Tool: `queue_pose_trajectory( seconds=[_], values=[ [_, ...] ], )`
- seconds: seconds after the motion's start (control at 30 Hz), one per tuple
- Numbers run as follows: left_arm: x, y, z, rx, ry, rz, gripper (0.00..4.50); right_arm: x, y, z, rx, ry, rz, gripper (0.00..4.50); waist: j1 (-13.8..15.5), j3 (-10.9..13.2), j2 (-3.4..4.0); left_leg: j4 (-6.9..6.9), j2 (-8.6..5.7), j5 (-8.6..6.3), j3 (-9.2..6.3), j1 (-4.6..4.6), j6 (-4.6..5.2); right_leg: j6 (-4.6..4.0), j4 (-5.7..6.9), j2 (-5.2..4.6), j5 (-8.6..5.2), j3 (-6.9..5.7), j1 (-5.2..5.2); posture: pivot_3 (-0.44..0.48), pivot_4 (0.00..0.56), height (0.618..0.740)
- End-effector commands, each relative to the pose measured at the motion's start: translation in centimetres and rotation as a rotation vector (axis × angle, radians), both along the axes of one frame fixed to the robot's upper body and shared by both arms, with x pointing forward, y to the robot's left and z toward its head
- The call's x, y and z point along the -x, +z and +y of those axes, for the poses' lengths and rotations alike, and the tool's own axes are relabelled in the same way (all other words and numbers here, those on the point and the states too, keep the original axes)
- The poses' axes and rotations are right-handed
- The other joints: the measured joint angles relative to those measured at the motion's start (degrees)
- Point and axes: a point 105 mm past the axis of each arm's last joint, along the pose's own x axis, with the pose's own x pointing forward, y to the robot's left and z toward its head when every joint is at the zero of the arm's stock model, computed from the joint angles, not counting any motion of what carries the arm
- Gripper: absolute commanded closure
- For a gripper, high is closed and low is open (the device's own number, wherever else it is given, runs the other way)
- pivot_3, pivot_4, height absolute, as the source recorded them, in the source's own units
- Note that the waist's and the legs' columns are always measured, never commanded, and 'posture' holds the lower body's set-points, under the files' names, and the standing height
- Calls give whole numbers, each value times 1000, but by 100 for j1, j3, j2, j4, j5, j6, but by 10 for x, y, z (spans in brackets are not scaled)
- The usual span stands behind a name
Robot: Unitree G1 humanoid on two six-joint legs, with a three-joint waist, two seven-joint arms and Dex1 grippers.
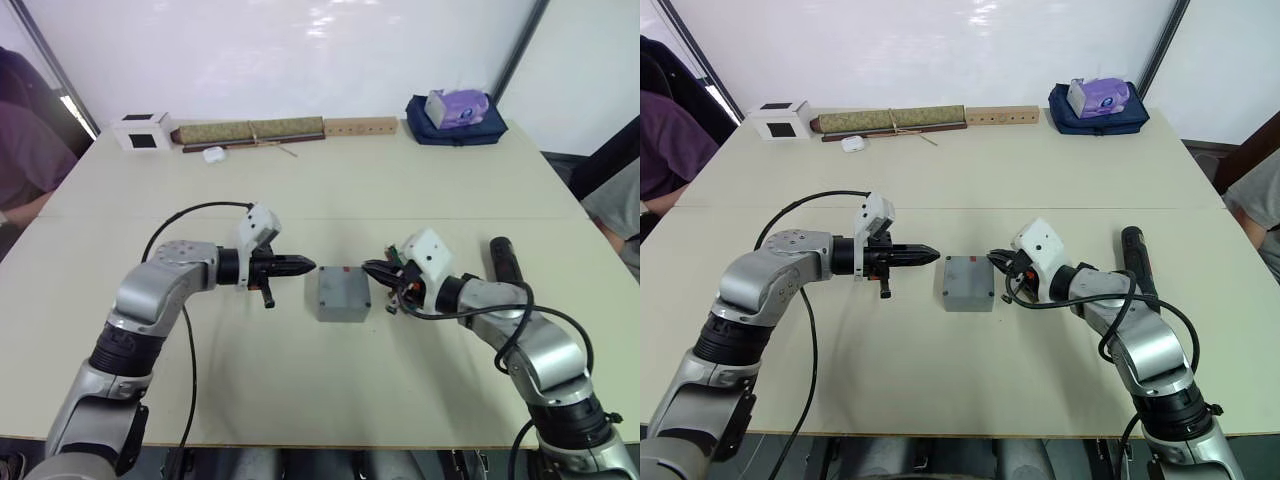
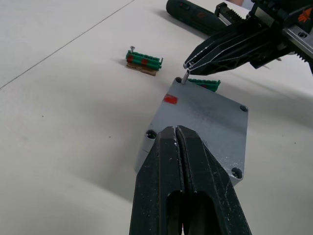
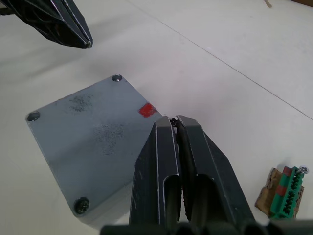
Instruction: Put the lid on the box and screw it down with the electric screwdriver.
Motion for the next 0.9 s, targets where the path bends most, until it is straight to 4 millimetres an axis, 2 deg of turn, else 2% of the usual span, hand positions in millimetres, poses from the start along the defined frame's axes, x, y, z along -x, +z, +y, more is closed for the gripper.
queue_pose_trajectory(
  seconds=[0.03,0.5,0.6,0.67,0.7,0.83,0.87,0.9],
  values=[
    [3,7,-3,7,-22,-38,4500,-3,2,0,11,-7,-27,4441,1,0,0,0,0,0,0,0,0,0,0,0,0,0,0,0,150,740],
    [4,5,-5,8,-30,-38,4500,-1,-1,-2,22,1,-16,4441,1,0,0,0,0,0,0,0,0,0,0,0,0,0,0,0,150,740],
    [4,6,-6,11,-33,-40,4500,-1,-1,-2,19,3,-12,3640,1,0,0,0,0,0,0,0,0,0,0,0,0,0,0,0,150,740],
    [3,6,-7,16,-34,-42,4500,-1,0,-3,21,1,-12,2679,1,0,0,0,0,0,0,0,0,0,0,0,0,0,0,0,150,740],
    [3,7,-7,18,-34,-42,4500,-1,1,-4,21,0,-13,2415,0,0,0,0,0,0,0,0,0,0,0,0,0,0,0,0,150,740],
    [3,7,-9,25,-37,-43,4500,-3,4,-11,20,-21,-13,733,1,0,0,0,0,0,0,0,0,0,0,0,0,0,0,0,150,740],
    [3,7,-10,30,-38,-44,4500,-4,7,-13,12,-29,-11,547,1,0,0,0,0,0,0,0,0,0,0,0,0,0,0,0,150,740],
    [4,8,-11,36,-40,-45,4500,-5,12,-16,-20,-42,-4,547,2,0,0,0,0,0,0,0,0,0,0,0,0,0,0,0,150,740]
  ],
)
